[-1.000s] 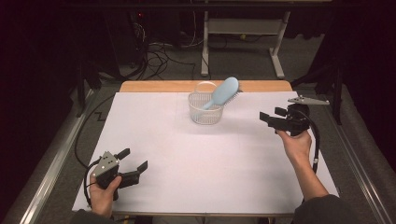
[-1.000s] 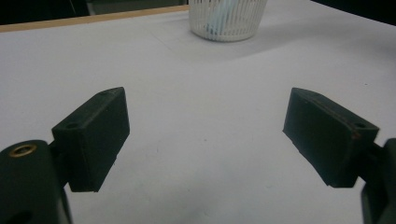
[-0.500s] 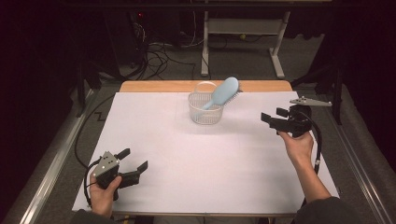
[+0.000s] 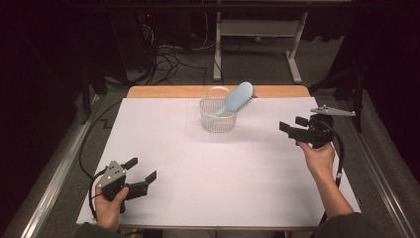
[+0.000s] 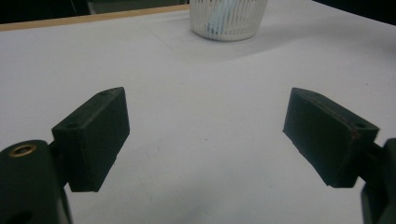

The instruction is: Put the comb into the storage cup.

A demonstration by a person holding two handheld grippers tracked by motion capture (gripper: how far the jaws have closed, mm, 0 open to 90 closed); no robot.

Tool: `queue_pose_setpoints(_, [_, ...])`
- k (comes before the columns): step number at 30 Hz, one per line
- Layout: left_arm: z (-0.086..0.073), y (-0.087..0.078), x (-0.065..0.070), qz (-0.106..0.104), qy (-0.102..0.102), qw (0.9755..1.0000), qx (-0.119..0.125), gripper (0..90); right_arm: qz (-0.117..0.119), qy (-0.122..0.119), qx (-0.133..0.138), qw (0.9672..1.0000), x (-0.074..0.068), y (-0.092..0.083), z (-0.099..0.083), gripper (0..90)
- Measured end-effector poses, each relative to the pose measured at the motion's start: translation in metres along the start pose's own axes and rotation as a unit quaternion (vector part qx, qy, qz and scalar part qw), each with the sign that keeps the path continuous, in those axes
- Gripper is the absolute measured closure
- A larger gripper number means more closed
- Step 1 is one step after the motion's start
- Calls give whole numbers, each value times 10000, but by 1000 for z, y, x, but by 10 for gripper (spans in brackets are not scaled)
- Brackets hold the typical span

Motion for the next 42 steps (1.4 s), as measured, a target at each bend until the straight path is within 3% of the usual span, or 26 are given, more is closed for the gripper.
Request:
queue_pose_setpoints(15, [0,0,-1,3,-40,10000,3,153,58,-33,-14,10000,-1,-7,-4,267])
queue_pose_setpoints(42, [0,1,0,19,-27,10000,-14,153,89,-18,225,9997,3,-27,-16,251])
Point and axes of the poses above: each handheld gripper's, and its own axes: y roughly forward along the jaws, z roughly out of its top, x roughly to its right, the point moved 3 cm from there along y, roughly forward along the jaws, and after that the axes turned 2 degrees about x, right-handed, at the moved point
